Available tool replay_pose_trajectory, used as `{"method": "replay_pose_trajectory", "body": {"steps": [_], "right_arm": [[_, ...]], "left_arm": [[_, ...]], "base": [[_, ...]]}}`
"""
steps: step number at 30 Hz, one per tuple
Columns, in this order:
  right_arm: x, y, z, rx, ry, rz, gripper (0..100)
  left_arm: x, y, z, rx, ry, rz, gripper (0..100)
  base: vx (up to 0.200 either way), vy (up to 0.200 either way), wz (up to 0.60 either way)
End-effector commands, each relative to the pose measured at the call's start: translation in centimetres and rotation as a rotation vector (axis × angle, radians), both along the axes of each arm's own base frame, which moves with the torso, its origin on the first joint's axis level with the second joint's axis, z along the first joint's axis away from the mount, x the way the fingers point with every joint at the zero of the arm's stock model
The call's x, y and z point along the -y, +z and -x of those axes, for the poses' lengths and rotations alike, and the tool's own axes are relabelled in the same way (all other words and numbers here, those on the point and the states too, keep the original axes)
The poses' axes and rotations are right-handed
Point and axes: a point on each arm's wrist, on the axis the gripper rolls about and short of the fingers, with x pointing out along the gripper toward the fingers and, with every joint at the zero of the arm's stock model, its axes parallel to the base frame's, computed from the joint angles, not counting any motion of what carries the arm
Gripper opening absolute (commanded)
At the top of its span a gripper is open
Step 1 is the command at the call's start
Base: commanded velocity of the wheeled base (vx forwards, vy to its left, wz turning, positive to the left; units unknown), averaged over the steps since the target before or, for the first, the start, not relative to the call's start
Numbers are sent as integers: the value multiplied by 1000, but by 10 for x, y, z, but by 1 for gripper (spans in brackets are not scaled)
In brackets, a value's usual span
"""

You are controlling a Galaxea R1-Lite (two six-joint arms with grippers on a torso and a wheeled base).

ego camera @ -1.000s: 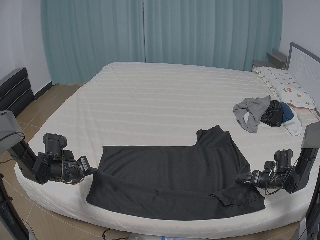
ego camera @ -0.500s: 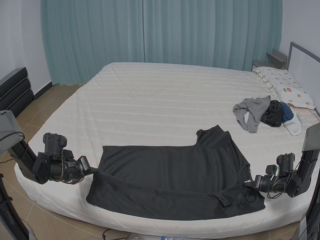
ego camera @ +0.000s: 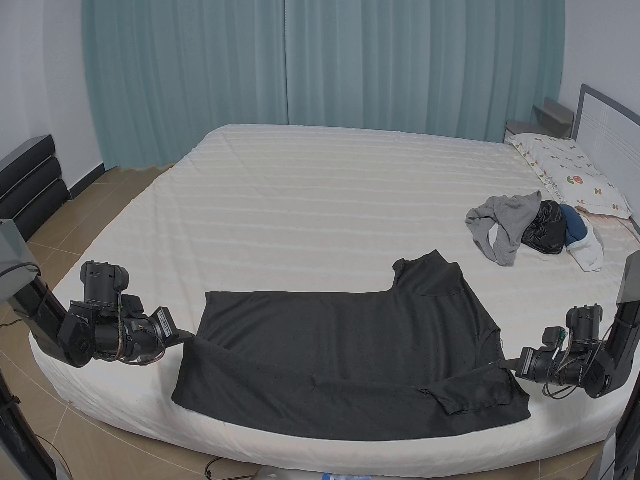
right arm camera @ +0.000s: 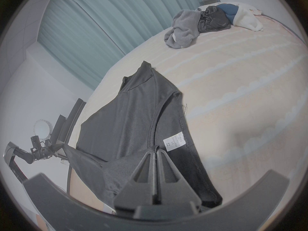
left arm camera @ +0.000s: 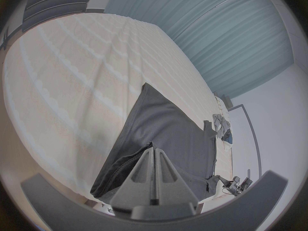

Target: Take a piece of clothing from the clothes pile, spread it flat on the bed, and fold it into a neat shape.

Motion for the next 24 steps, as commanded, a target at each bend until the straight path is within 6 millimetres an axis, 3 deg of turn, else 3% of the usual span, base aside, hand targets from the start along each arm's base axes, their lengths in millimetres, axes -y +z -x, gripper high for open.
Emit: {"method": "replay_pose_trajectory", "body": {"steps": [1,12,18,24], "right_arm": [[3,15,9,42,-14,-6,0],[4,43,43,114,-20,-13,0],[4,47,58,111,-28,-14,0],[5,56,64,128,-63,-56,0]], "left_arm": [[-1,7,8,15,4,1,0],[-5,20,37,36,17,0,0],[-10,21,55,25,34,-2,0],[-13,16,69,-2,43,-2,0]], "base": [[0,0,0],[0,0,0],[0,0,0],[0,0,0]]}}
